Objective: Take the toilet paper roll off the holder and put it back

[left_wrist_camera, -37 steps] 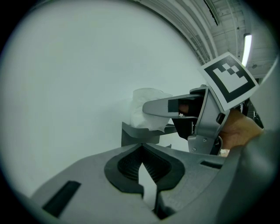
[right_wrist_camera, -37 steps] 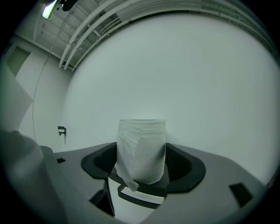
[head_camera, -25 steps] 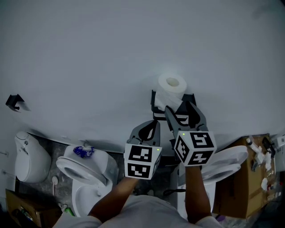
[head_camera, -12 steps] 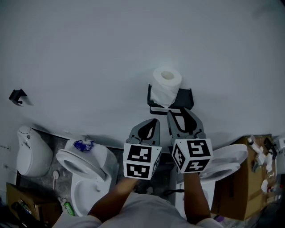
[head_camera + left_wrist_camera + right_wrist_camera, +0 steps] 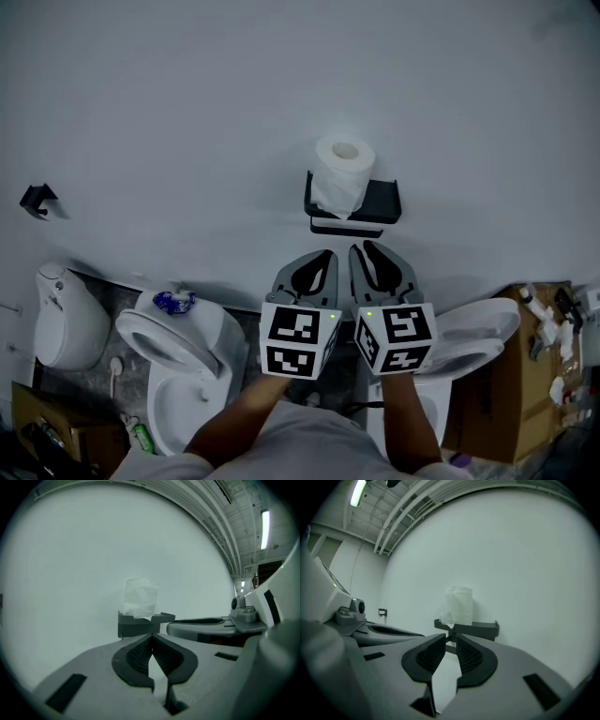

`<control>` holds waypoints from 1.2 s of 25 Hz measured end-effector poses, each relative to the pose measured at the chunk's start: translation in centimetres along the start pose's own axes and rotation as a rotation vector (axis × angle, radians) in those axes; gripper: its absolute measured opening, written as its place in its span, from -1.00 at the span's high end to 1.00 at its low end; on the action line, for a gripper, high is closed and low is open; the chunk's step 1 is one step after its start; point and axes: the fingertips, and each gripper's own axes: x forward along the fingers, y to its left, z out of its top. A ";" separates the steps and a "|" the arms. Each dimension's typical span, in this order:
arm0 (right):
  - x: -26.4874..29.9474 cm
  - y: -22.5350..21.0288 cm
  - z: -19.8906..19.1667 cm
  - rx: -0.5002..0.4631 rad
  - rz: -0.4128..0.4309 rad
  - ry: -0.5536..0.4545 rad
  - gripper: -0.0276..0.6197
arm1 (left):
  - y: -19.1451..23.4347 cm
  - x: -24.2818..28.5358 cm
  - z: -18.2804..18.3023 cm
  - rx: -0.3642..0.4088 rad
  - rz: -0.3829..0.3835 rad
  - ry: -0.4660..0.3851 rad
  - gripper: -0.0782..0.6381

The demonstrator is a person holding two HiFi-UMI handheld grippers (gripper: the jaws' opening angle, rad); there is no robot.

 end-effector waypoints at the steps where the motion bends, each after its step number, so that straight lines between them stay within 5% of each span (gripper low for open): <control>1: -0.1 0.1 -0.2 0.002 0.002 0.002 0.72 | 0.0 0.0 -0.1 0.001 0.001 0.000 0.77; 14: -0.4 0.9 -2.1 0.015 0.026 0.007 0.90 | -0.2 0.0 -1.8 -0.001 -0.007 0.016 0.77; 30: -0.2 0.5 -3.3 0.021 0.027 0.038 0.91 | -0.7 0.9 -2.4 -0.001 -0.024 0.030 0.77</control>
